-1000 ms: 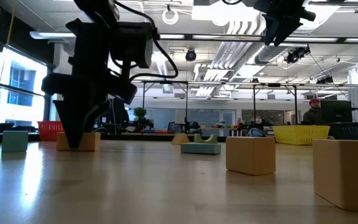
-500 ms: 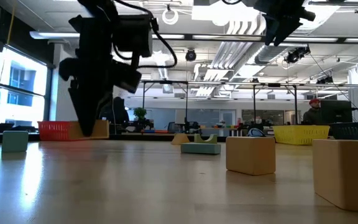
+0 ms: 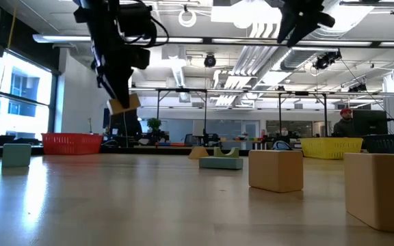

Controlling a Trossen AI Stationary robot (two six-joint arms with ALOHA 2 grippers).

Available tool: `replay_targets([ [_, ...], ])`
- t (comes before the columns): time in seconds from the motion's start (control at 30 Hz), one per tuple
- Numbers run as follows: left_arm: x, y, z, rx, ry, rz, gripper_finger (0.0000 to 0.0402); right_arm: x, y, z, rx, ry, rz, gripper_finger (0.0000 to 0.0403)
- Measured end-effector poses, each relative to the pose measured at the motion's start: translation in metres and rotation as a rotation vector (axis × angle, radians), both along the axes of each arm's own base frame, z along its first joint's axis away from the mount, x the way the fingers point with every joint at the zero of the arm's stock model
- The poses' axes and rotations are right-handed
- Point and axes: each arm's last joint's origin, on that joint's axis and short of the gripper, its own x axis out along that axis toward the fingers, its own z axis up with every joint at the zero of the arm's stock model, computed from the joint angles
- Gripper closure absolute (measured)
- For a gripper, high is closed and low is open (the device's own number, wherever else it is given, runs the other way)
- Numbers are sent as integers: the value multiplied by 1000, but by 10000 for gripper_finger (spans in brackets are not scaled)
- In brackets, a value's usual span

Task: Sort & place blocks by color
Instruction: Put the yellow block into the red bin

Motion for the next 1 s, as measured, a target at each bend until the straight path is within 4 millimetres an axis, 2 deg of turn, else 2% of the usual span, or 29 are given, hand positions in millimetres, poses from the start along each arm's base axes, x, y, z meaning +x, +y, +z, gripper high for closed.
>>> replay_targets([
  [0.17,-28,26,12,72,6,141,302,7,-1,5,5,-102,9,247],
  [0.4,-63,56,16,181,102,394,302,18,-4,13,-26,-233,6,247],
  [0.7,-101,85,16,152,87,675,302,49,-14,15,-200,-254,148,247],
  [0.8,-104,90,17,129,27,731,302,60,-24,11,-220,-255,193,247],
  [1.0,-103,94,16,117,-21,806,286,72,-54,-7,-124,-249,239,247],
])
